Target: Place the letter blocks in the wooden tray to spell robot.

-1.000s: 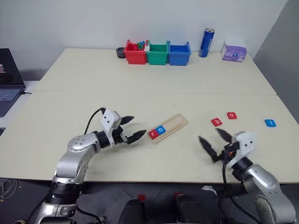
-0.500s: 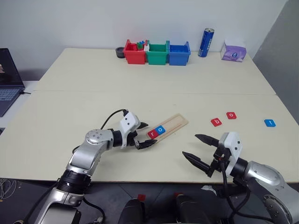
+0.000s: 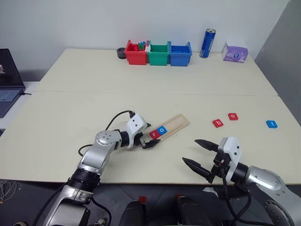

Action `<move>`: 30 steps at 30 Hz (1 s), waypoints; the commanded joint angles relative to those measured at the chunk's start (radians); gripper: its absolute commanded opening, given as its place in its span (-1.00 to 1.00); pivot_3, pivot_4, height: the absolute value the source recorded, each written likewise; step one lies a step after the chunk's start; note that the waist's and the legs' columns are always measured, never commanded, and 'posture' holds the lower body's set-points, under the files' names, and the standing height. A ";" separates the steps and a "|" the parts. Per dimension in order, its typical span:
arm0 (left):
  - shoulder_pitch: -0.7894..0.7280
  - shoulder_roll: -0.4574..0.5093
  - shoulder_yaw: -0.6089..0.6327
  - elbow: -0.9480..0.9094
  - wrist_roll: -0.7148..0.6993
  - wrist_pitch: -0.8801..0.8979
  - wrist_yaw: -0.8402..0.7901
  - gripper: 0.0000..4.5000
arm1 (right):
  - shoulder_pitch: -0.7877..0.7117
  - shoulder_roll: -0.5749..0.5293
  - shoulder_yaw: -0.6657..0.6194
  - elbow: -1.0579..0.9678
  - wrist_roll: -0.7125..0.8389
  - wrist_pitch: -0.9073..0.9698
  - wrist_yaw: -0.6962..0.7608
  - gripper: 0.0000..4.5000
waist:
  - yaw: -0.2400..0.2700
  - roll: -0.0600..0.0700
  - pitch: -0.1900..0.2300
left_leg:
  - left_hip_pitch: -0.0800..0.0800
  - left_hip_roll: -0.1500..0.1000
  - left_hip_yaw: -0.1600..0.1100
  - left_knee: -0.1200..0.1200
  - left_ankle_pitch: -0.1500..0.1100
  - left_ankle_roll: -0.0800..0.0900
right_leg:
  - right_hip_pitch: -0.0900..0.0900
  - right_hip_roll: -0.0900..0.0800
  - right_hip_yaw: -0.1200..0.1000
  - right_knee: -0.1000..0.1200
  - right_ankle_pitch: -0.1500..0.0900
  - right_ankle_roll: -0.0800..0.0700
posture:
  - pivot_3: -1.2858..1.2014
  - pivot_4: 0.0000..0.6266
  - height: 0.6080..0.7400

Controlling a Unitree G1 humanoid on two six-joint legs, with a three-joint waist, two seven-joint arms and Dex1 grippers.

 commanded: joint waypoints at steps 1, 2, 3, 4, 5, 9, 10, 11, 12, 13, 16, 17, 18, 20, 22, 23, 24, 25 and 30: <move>-0.010 0.002 -0.031 -0.001 0.025 0.026 -0.011 1.00 | 0.003 -0.006 -0.001 -0.054 -0.003 -0.010 -0.003 0.98 | 0.000 0.000 0.000 | 0.000 0.000 0.000 0.000 0.000 0.000 | 0.000 0.000 0.000 0.000 0.000 0.000 | 0.03 -0.52 1.00; -0.009 0.004 -0.035 -0.005 0.023 0.036 -0.017 1.00 | 0.004 -0.006 0.000 -0.056 -0.003 -0.009 -0.005 0.98 | 0.000 0.000 0.000 | 0.000 0.000 0.000 0.000 0.000 0.000 | 0.000 0.000 0.000 0.000 0.000 0.000 | 0.03 -0.52 1.00; -0.008 0.007 -0.039 -0.010 0.022 0.041 -0.024 1.00 | 0.005 -0.005 0.000 -0.057 -0.003 -0.009 -0.006 0.98 | 0.000 0.000 0.000 | 0.000 0.000 0.000 0.000 0.000 0.000 | 0.000 0.000 0.000 0.000 0.000 0.000 | 0.03 -0.52 1.00; -0.006 0.010 -0.041 -0.015 0.021 0.043 -0.030 1.00 | 0.006 -0.005 0.000 -0.058 -0.002 -0.009 -0.007 0.98 | 0.000 0.000 0.000 | 0.000 0.000 0.000 0.000 0.000 0.000 | 0.000 0.000 0.000 0.000 0.000 0.000 | 0.03 -0.52 1.00; -0.003 0.011 -0.039 -0.023 0.014 0.036 -0.038 1.00 | 0.008 -0.005 0.000 -0.059 -0.002 -0.009 -0.007 0.98 | 0.000 0.000 -0.001 | 0.000 0.000 0.000 0.000 0.000 0.000 | 0.000 0.000 0.000 0.000 0.000 0.000 | 0.03 -0.52 1.00; 0.002 0.010 -0.027 -0.043 0.003 0.035 -0.041 1.00 | 0.013 -0.004 0.002 -0.064 0.000 -0.009 -0.010 0.98 | 0.000 0.000 -0.001 | 0.000 0.000 0.000 0.000 0.000 0.000 | 0.000 0.000 0.000 0.000 0.000 0.000 | 0.03 -0.52 1.00; 0.003 0.010 -0.028 -0.045 0.005 0.035 -0.041 1.00 | 0.013 -0.004 0.003 -0.064 0.000 -0.009 -0.011 0.98 | 0.000 -0.001 -0.001 | 0.000 0.000 0.000 0.000 0.000 0.000 | 0.000 0.000 0.000 0.000 0.000 0.000 | 0.03 -0.52 1.00; 0.005 0.010 -0.030 -0.047 0.007 0.036 -0.042 1.00 | 0.014 -0.005 0.004 -0.064 0.001 -0.010 -0.012 0.98 | 0.000 0.000 -0.001 | 0.000 0.000 0.000 0.000 0.000 0.000 | 0.000 0.000 0.000 0.000 0.000 0.000 | 0.03 -0.52 1.00; 0.005 0.010 -0.033 -0.047 0.013 0.037 -0.038 1.00 | 0.013 -0.004 0.004 -0.064 0.001 -0.010 -0.013 0.98 | 0.000 0.000 0.000 | 0.000 0.000 0.000 0.000 0.000 0.000 | 0.000 0.000 0.000 0.000 0.000 0.000 | 0.03 -0.52 1.00; 0.004 0.008 -0.035 -0.047 0.019 0.040 -0.031 1.00 | 0.013 -0.004 0.005 -0.064 0.002 -0.010 -0.014 0.98 | 0.000 -0.001 0.000 | 0.000 0.000 0.000 0.000 0.000 0.000 | 0.000 0.000 0.000 0.000 0.000 0.000 | 0.03 -0.52 1.00; 0.001 0.007 -0.044 -0.051 0.038 0.051 -0.018 1.00 | 0.013 -0.004 0.005 -0.063 0.004 -0.008 -0.015 0.98 | 0.000 -0.001 0.000 | 0.000 0.000 0.000 0.000 0.000 0.000 | 0.000 0.000 0.000 0.000 0.000 0.000 | 0.03 -0.52 1.00; 0.001 0.005 -0.048 -0.054 0.042 0.058 -0.014 1.00 | 0.014 -0.004 0.006 -0.064 0.005 -0.007 -0.015 0.98 | 0.000 -0.001 0.000 | 0.000 0.000 0.000 0.000 0.000 0.000 | 0.000 0.000 0.000 0.000 0.000 0.000 | 0.03 -0.52 1.00; 0.002 0.004 -0.049 -0.058 0.045 0.064 -0.011 1.00 | 0.014 -0.005 0.007 -0.065 0.006 -0.006 -0.015 0.98 | 0.000 -0.001 0.000 | 0.000 0.000 0.000 0.000 0.000 0.000 | 0.000 0.000 0.000 0.000 0.000 0.000 | 0.03 -0.52 1.00; 0.004 0.000 -0.053 -0.064 0.049 0.076 -0.005 1.00 | 0.014 -0.005 0.009 -0.067 0.007 -0.005 -0.015 0.98 | 0.000 -0.001 -0.001 | 0.000 0.000 0.000 0.000 0.000 0.000 | 0.000 0.000 0.000 0.000 0.000 0.000 | 0.03 -0.52 1.00; 0.005 -0.003 -0.056 -0.069 0.054 0.094 0.003 1.00 | 0.012 -0.005 0.008 -0.067 0.009 -0.004 -0.016 0.98 | 0.001 -0.001 -0.001 | 0.000 0.000 0.000 0.000 0.000 0.000 | 0.000 0.000 0.000 0.000 0.000 0.000 | 0.03 -0.52 1.00; 0.006 -0.005 -0.057 -0.071 0.055 0.104 0.007 1.00 | 0.012 -0.004 0.008 -0.067 0.010 -0.003 -0.016 0.98 | 0.001 -0.001 -0.001 | 0.000 0.000 0.000 0.000 0.000 0.000 | 0.000 0.000 0.000 0.000 0.000 0.000 | 0.03 -0.52 1.00; 0.005 -0.007 -0.058 -0.073 0.054 0.118 0.010 1.00 | 0.010 -0.004 0.007 -0.066 0.011 -0.003 -0.016 0.98 | 0.001 -0.001 -0.001 | 0.000 0.000 0.000 0.000 0.000 0.000 | 0.000 0.000 0.000 0.000 0.000 0.000 | 0.03 -0.52 1.00; 0.005 -0.007 -0.059 -0.075 0.054 0.128 0.011 1.00 | 0.009 -0.004 0.007 -0.065 0.011 -0.003 -0.017 0.98 | 0.001 -0.001 -0.001 | 0.000 0.000 0.000 0.000 0.000 0.000 | 0.000 0.000 0.000 0.000 0.000 0.000 | 0.03 -0.52 1.00; 0.005 -0.001 -0.065 -0.083 0.054 0.169 0.007 0.60 | 0.007 -0.002 0.004 -0.061 0.009 -0.007 -0.018 1.00 | 0.001 -0.001 -0.001 | 0.000 0.000 0.000 0.000 0.000 0.000 | 0.001 0.000 0.000 0.000 0.000 0.000 | 0.03 -0.52 1.00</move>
